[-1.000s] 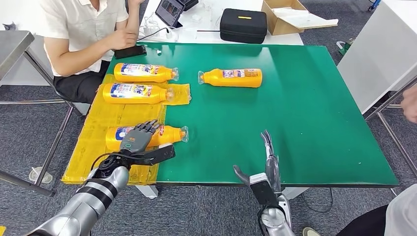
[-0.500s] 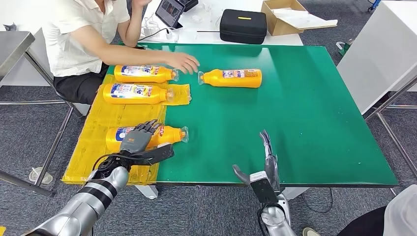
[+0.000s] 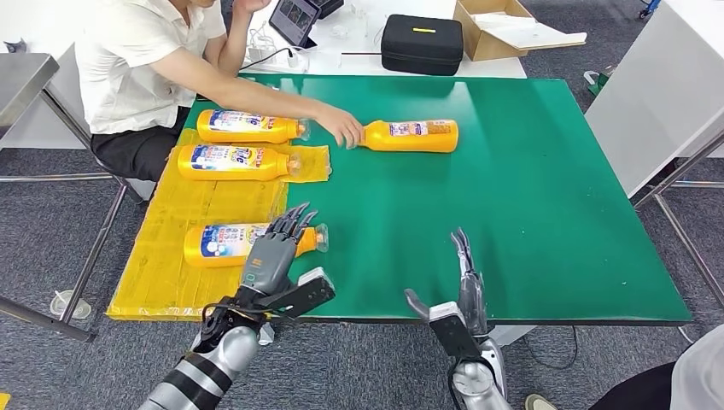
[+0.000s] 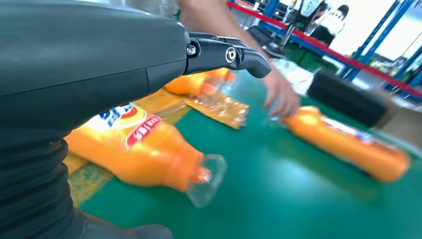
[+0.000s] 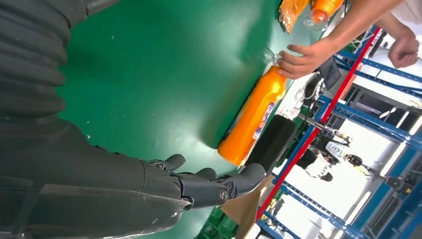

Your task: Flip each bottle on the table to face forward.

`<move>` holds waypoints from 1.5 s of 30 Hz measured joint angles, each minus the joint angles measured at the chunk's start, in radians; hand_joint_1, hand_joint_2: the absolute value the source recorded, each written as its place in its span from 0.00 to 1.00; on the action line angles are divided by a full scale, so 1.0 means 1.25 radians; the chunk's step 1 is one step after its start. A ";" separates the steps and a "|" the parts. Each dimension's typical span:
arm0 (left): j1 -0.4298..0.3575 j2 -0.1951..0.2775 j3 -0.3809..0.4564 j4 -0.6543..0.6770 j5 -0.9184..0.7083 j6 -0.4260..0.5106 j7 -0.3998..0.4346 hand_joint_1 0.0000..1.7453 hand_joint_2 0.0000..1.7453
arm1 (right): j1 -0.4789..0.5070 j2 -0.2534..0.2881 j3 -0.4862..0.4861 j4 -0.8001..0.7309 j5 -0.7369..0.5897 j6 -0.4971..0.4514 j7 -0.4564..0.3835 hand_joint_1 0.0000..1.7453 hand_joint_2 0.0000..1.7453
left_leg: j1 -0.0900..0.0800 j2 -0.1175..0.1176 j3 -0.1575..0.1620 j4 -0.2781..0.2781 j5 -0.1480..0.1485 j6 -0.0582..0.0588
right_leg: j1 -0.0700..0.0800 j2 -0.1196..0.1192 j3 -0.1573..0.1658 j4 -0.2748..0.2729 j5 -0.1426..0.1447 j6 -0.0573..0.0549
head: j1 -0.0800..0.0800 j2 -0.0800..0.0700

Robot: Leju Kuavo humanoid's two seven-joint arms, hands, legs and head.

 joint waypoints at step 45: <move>0.039 -0.109 -0.021 -0.115 0.423 -0.072 -0.003 0.00 1.00 | -0.334 -0.153 0.192 0.238 0.521 0.175 0.428 0.00 1.00 | -0.002 0.000 -0.001 0.000 0.003 0.003 | -0.002 0.000 0.000 0.000 0.002 0.002 | 0.000 0.000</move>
